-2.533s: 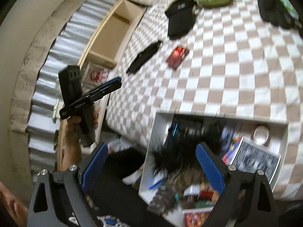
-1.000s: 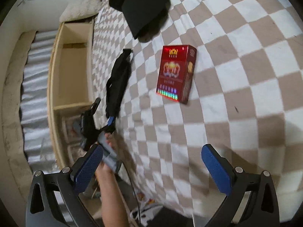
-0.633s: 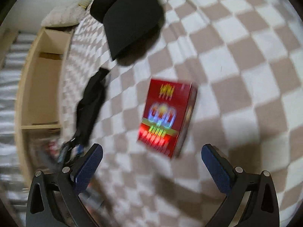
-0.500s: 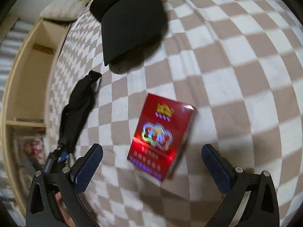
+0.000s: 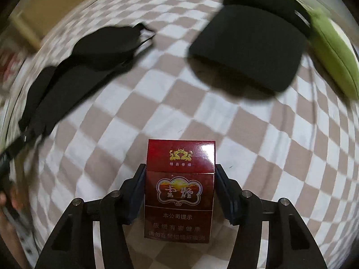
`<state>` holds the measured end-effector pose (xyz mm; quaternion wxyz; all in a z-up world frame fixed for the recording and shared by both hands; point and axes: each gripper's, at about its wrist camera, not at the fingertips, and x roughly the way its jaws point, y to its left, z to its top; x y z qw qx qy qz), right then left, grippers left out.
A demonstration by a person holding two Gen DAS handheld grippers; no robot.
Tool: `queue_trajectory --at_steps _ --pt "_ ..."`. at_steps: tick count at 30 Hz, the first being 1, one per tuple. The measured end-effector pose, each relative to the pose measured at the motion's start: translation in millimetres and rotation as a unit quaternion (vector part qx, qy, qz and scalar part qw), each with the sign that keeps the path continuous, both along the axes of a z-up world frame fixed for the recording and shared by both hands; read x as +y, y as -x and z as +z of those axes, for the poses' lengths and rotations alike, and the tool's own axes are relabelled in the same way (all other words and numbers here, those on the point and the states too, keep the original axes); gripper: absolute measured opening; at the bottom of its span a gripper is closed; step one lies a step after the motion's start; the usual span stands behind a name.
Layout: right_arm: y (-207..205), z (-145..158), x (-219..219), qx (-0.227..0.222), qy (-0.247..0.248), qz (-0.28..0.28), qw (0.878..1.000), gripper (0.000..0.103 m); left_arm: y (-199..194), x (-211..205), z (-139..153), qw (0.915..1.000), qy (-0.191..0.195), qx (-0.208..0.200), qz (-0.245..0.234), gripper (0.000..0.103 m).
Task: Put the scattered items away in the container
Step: 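Lift the black fabric with the left tool while the right tool holds the cigarette pack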
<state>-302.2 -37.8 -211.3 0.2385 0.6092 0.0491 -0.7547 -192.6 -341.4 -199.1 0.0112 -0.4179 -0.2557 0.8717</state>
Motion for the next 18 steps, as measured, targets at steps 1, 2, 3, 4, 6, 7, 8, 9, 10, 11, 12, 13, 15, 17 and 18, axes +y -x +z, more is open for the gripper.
queue_trajectory --at_steps 1,2,3,4,6,7,8,9,10,11,12,13,15,17,18 --pt "-3.8 -0.1 -2.0 0.002 -0.007 0.018 1.000 0.059 -3.3 1.9 0.9 1.0000 -0.008 0.001 -0.005 0.018" --pt "-7.6 -0.3 -4.0 0.003 -0.014 0.035 0.999 0.059 -6.6 3.9 1.8 0.9998 -0.016 0.003 -0.011 0.018" --pt "-11.4 -0.4 -6.0 0.005 -0.020 0.053 0.998 0.059 -9.8 5.8 2.7 0.9996 -0.023 0.004 -0.016 0.017" --pt "-15.5 -0.4 -7.4 0.005 -0.026 0.069 0.997 0.059 -13.2 7.8 3.6 0.9993 -0.031 0.006 -0.022 0.015" --pt "-29.1 0.3 2.6 -0.008 -0.020 0.081 0.996 0.059 -21.0 11.7 10.0 0.9991 -0.030 0.009 -0.028 0.009" --pt "-33.5 0.4 8.0 -0.012 -0.017 0.084 0.996 0.059 -24.5 13.0 14.9 0.9993 -0.022 0.012 -0.027 0.009" --pt "-37.9 0.5 13.4 -0.017 -0.015 0.086 0.996 0.059 -28.0 14.2 19.8 0.9994 -0.014 0.015 -0.027 0.009" --pt "-42.2 0.6 18.8 -0.021 -0.012 0.089 0.996 0.059 -31.5 15.4 24.7 0.9995 -0.006 0.018 -0.027 0.009" --pt "-46.6 0.7 24.2 -0.026 -0.010 0.091 0.995 0.059 -35.1 16.6 29.6 0.9994 0.002 0.020 -0.027 0.009" --pt "-51.0 0.9 29.6 -0.030 -0.007 0.093 0.995 0.059 -38.6 17.9 34.5 0.9993 0.010 0.023 -0.026 0.009" --pt "-55.1 1.3 34.8 -0.034 -0.004 0.096 0.995 0.059 -42.1 19.1 39.4 0.9992 0.018 0.026 -0.026 0.011" --pt "-58.0 2.0 38.7 -0.037 -0.002 0.097 0.995 0.059 -45.6 20.3 44.3 0.9989 0.026 0.029 -0.026 0.023" --pt "-61.4 1.7 45.5 -0.040 0.005 0.098 0.994 0.059 -52.7 22.8 54.0 0.9982 0.042 0.034 -0.025 0.070" --pt "-61.8 0.5 50.2 -0.041 0.011 0.099 0.994 0.059 -49.7 21.7 65.0 0.9971 0.058 0.044 -0.023 0.084" --pt "-60.6 -0.6 52.1 -0.040 0.016 0.096 0.994 0.059 -40.2 20.5 68.8 0.9964 0.070 0.041 -0.023 0.084"
